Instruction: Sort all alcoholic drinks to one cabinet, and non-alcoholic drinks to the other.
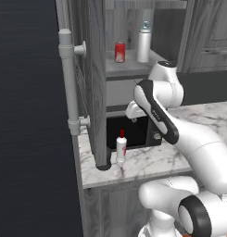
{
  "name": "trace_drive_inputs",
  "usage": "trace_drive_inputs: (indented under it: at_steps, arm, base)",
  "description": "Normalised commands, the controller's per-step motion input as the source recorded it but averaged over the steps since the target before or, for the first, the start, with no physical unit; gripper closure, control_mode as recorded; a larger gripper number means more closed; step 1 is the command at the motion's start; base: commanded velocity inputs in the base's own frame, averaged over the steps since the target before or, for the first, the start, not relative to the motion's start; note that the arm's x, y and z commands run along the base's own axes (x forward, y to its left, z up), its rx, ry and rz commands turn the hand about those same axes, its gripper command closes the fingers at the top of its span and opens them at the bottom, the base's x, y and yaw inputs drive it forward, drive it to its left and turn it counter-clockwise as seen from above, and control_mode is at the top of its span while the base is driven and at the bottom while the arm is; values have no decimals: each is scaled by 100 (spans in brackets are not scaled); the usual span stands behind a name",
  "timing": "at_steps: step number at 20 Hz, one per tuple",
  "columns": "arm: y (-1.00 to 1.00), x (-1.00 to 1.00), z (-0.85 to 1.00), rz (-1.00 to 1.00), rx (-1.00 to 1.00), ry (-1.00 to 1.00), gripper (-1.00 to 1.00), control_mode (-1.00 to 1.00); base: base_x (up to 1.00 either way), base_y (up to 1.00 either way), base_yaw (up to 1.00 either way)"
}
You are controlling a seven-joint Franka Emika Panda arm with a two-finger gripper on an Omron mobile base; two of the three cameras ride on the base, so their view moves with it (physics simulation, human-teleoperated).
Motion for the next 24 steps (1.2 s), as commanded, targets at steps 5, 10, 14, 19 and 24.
trace_drive_inputs:
  at_steps: [5,10,14,19,24]
  arm:
    - [1,0,-24,5,0,-3,-100,-100]
    - [5,0,-27,4,-1,-7,-100,-100]
    - [3,0,-34,3,0,-4,-100,-100]
    - [6,0,-43,7,0,0,-100,-100]
    - [5,0,-39,11,1,0,-100,-100]
  base:
    - [0,0,0]
    - [0,0,0]
    - [0,0,0]
    - [0,0,0]
    - [0,0,0]
